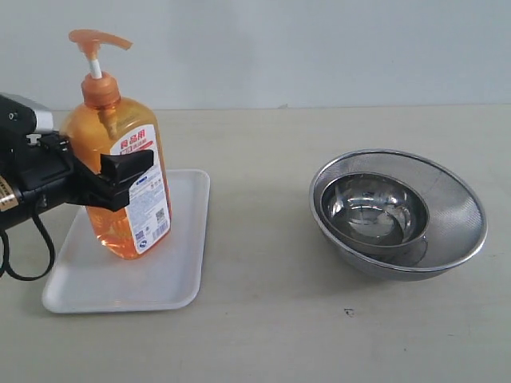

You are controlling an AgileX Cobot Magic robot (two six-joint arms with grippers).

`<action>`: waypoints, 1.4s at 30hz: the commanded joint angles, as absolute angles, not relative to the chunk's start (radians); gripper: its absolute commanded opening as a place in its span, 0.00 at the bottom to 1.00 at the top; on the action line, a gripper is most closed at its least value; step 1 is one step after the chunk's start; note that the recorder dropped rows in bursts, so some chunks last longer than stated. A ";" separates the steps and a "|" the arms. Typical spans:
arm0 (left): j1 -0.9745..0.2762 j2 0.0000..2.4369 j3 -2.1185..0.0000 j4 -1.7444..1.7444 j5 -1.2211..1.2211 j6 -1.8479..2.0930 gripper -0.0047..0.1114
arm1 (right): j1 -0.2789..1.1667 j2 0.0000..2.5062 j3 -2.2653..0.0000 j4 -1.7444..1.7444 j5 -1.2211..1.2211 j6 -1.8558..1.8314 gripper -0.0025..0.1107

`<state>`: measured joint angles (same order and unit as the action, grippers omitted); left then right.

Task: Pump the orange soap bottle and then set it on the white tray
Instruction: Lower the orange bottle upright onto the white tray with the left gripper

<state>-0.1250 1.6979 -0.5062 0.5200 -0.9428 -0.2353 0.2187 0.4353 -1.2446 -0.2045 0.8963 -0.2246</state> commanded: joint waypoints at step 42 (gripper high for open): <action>-0.122 1.687 -0.524 0.515 -1.002 -0.345 0.66 | 0.219 0.429 -1.238 -0.213 0.886 -0.222 0.02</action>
<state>-0.1240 1.6986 -0.5096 0.5252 -0.9115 -0.3333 0.2187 0.4353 -1.2446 -0.2045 0.8956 -0.2246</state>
